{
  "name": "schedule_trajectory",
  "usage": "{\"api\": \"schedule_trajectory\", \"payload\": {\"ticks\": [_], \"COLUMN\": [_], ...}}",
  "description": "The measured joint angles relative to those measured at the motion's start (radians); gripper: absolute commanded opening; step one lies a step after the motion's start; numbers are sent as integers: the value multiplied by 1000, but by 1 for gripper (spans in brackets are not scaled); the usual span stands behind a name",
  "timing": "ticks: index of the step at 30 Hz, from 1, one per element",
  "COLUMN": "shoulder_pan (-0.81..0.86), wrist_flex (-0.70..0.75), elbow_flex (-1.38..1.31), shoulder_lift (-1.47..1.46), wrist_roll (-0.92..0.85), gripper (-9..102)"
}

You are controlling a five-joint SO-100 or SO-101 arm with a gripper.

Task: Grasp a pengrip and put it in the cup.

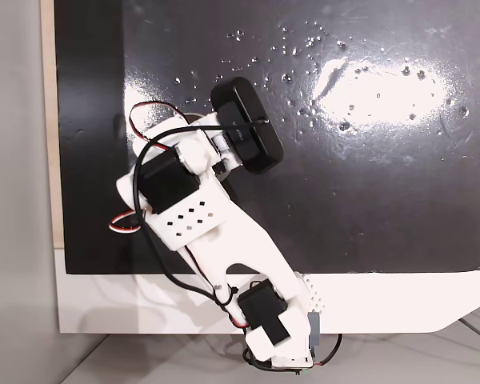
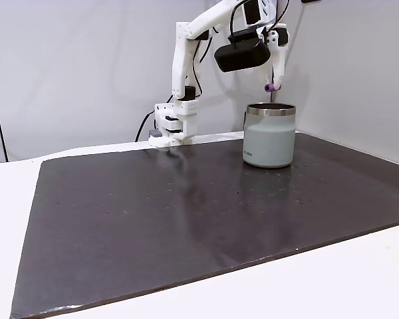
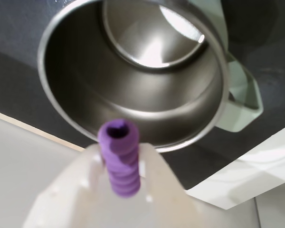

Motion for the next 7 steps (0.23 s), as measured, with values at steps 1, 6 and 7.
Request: {"api": "schedule_trajectory", "payload": {"ticks": [1,6,7], "shoulder_pan": [0,0,0], "wrist_flex": [0,0,0], "elbow_flex": [0,0,0], "shoulder_lift": [0,0,0], "wrist_roll": [6,11,11], "gripper": [22,22,22]}}
